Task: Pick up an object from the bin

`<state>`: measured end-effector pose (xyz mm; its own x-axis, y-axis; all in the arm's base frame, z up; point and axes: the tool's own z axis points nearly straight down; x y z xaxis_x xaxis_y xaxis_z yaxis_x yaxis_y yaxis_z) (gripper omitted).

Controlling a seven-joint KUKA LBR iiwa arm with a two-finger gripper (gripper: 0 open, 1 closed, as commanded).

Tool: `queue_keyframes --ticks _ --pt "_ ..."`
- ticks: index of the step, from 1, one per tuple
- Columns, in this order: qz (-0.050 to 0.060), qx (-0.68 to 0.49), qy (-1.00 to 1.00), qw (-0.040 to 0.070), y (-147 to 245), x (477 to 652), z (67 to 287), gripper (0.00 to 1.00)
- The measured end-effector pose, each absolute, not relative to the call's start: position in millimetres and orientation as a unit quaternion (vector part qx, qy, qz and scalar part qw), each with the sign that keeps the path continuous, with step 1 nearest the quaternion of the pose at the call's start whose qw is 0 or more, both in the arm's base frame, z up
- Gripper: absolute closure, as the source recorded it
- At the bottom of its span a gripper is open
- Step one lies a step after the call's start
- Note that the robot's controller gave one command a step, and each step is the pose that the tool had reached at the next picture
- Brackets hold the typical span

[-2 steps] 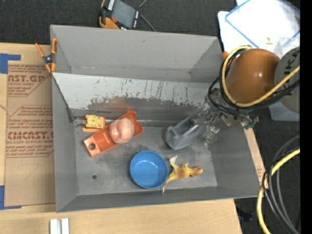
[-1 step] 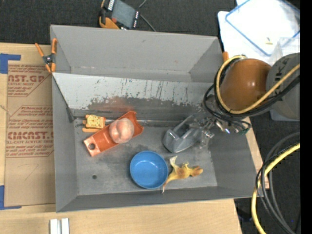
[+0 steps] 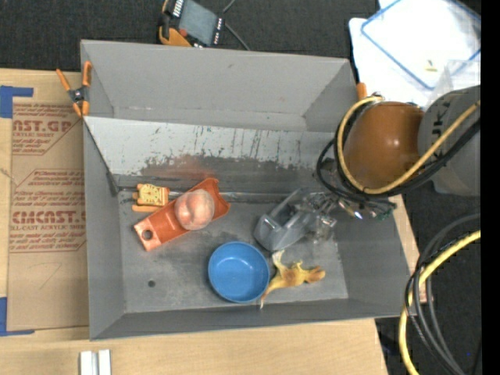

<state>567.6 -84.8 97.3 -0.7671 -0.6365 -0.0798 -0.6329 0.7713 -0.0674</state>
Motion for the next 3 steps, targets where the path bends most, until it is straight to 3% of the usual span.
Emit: queue_keyframes --ticks 1,2,3 --pt "-0.017 -0.367 0.929 0.056 -92 578.6 97 1.0" --pt "-0.025 -0.371 0.927 0.057 -87 579.3 98 1.0" --pt "-0.031 -0.395 0.915 0.071 -78 560.5 94 1.0"
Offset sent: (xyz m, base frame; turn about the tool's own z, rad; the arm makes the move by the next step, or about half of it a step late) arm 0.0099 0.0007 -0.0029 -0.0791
